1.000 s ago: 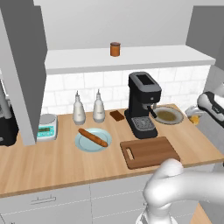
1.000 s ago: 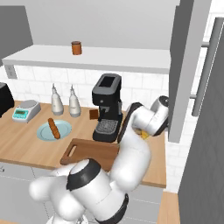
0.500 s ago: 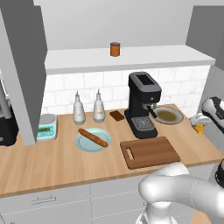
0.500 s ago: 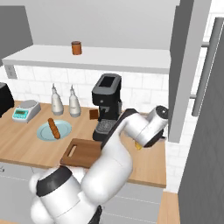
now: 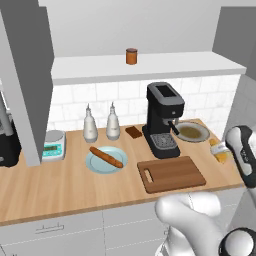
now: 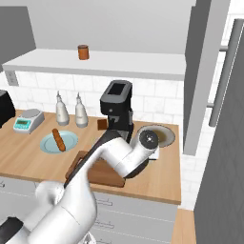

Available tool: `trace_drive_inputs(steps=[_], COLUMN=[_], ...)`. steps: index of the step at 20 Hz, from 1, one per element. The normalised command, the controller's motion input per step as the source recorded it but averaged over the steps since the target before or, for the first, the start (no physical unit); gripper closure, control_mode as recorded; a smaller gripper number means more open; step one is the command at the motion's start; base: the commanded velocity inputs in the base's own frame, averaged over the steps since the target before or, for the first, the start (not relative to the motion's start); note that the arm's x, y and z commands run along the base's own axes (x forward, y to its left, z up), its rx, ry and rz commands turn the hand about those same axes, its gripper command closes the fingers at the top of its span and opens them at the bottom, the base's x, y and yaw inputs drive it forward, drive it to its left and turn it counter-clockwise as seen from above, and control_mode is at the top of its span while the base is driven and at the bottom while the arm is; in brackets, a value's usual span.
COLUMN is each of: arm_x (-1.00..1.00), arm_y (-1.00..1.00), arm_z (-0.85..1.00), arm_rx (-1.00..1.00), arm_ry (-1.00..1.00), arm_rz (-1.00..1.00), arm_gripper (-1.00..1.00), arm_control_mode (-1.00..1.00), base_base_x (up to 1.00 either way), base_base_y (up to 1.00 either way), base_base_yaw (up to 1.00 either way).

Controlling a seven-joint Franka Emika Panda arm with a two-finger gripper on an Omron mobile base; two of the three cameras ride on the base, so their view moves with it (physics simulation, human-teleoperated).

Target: From the different types of pastries on the counter, select a croissant and place it on the cutting board. Then retrieve a jar of jam from the cabinet and place it alongside the croissant on the cutting board.

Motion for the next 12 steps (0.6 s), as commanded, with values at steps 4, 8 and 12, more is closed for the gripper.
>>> trace_drive_inputs(steps=[4, 8, 12], arm_x=[-0.99, -0.95, 0.0], arm_y=[0.96, 1.0, 0.31], arm_z=[0.15, 0.2, 0.0], arm_rx=[-0.14, -0.19, -0.02], arm_ry=[-0.12, -0.15, -0.01], arm_rz=[-0.01, -0.09, 0.01], arm_gripper=[1.0, 1.0, 1.0], arm_control_mode=[-1.0, -1.0, -1.0], base_base_x=[0.0, 0.0, 0.0], base_base_y=[0.0, 0.0, 0.0], base_base_yaw=[0.0, 0.0, 0.0])
